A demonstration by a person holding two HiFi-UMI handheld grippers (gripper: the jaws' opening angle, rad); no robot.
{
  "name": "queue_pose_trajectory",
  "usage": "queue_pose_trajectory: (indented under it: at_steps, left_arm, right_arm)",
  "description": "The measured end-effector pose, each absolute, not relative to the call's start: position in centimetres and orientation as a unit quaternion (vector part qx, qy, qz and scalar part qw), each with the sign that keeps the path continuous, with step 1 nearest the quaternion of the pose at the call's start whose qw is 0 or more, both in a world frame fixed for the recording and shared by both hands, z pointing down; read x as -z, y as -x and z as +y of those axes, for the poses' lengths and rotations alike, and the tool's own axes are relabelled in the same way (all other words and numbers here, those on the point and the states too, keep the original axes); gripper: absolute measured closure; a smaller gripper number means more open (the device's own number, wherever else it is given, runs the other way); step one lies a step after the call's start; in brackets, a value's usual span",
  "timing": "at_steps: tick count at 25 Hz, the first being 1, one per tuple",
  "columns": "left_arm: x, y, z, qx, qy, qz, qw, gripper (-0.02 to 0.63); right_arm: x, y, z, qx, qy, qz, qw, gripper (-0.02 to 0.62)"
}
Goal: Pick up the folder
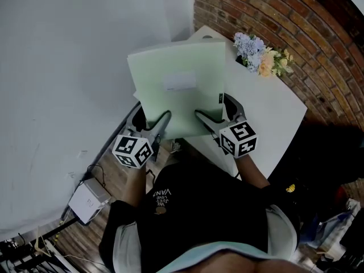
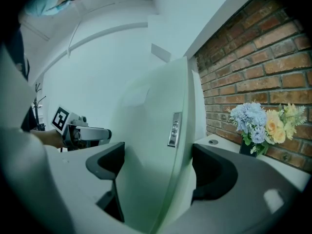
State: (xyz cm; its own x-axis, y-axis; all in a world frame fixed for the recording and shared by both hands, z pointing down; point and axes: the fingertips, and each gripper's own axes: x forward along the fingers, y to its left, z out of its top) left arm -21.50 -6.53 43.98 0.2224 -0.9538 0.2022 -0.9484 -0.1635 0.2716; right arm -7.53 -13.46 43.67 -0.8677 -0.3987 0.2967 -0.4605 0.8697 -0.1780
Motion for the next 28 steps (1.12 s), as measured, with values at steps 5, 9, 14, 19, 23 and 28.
queue_pose_trajectory:
  at_steps: [5, 9, 14, 19, 23, 28]
  left_arm:
    - [-44.2, 21.1, -5.8, 0.002, -0.758, -0.629, 0.170, 0.232]
    - [-44.5, 20.9, -5.1, -0.003, -0.754, -0.635, 0.167, 0.232]
    - [-45.3, 20.7, -3.9, -0.012, -0.748, -0.642, 0.168, 0.232]
    - [-46.0, 20.7, -2.9, -0.017, -0.742, -0.647, 0.173, 0.232]
    - [-45.9, 20.4, -2.6, -0.019, -0.743, -0.647, 0.169, 0.232]
    - [-45.4, 19.8, -2.6, -0.022, -0.749, -0.642, 0.162, 0.232]
  right_arm:
    - [-44.1, 7.2, -12.9, -0.124, -0.218, -0.959, 0.129, 0.170]
    - [-44.5, 7.2, -12.4, -0.121, -0.213, -0.961, 0.131, 0.170]
    - [-45.4, 7.2, -11.4, -0.117, -0.209, -0.961, 0.139, 0.172]
    - [-46.0, 7.2, -10.5, -0.114, -0.206, -0.961, 0.147, 0.172]
    - [-46.0, 6.9, -10.2, -0.111, -0.210, -0.960, 0.145, 0.172]
    - [-45.8, 6.2, -9.9, -0.115, -0.220, -0.959, 0.140, 0.172]
